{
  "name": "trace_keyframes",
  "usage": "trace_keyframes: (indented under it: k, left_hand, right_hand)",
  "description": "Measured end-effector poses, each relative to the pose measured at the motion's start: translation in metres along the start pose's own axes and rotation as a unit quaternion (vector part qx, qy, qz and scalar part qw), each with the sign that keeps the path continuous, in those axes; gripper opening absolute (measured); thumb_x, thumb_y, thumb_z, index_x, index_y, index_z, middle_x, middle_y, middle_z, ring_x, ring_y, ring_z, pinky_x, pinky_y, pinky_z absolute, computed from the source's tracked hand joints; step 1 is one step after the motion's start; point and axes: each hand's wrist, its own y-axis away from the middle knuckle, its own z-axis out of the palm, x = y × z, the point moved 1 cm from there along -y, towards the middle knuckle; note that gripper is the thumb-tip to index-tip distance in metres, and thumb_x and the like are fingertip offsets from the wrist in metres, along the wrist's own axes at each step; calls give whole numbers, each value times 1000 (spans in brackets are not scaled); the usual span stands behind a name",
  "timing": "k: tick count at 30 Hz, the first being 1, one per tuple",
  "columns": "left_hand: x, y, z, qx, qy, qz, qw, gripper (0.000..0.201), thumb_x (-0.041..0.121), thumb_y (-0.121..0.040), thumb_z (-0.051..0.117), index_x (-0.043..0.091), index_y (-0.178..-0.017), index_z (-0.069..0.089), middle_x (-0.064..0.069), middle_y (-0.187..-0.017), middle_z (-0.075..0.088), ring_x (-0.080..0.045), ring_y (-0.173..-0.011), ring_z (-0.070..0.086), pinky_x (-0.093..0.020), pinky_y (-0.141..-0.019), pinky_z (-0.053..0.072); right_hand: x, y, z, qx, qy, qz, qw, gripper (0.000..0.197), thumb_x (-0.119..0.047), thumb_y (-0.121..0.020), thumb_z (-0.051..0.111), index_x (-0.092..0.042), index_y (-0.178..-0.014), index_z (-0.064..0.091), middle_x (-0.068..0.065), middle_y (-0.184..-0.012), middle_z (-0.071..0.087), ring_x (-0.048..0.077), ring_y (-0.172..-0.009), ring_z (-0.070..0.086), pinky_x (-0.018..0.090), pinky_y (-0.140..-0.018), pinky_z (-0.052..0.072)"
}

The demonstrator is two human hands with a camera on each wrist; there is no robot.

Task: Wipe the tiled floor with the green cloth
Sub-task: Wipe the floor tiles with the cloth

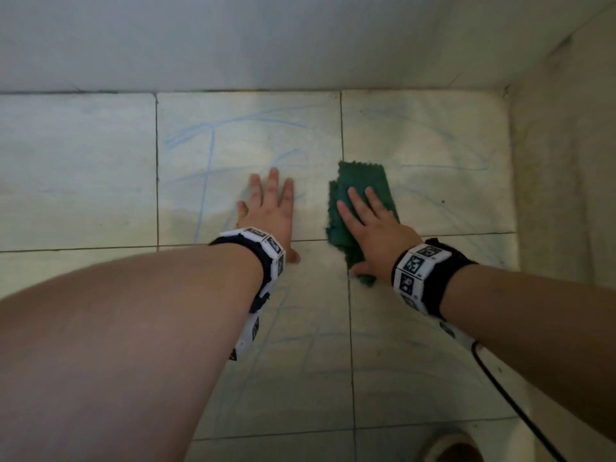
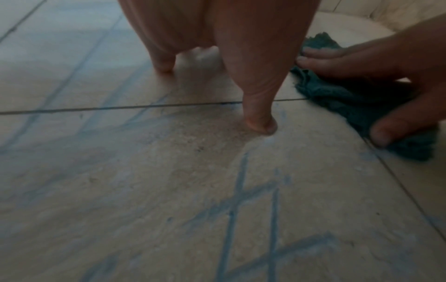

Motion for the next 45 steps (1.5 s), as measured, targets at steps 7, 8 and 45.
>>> trace_keyframes:
  k: [7, 8, 45]
  left_hand:
    - [-1, -3, 1, -1, 1, -5, 1000, 138, 45, -70, 86, 19, -154, -21, -7, -156, -38, -38, -145, -28, -59, -117, 6]
    - [-1, -2, 1, 0, 0, -4, 1000, 138, 45, -71, 86, 19, -154, -21, -6, -156, -38, -38, -145, -28, -59, -117, 5]
    - [1, 0, -1, -23, 0, -3, 1000, 137, 46, -73, 83, 19, -152, -26, -7, -153, -42, -38, -144, -31, -59, -119, 4]
  right_hand:
    - [20, -39, -49, 43, -34, 11, 998, 124, -54, -81, 74, -25, -156, -20, 1, -161, -31, 29, -150, -22, 50, -123, 15]
    - [21, -40, -49, 38, -33, 10, 999, 123, -56, -81, 73, -24, -156, -20, 1, -161, -31, 29, -150, -22, 51, -123, 13]
    - [107, -47, -66, 83, -133, 211, 965, 94, -51, -99, 51, -13, -158, -11, 15, -165, -14, 43, -150, -5, 47, -124, 8]
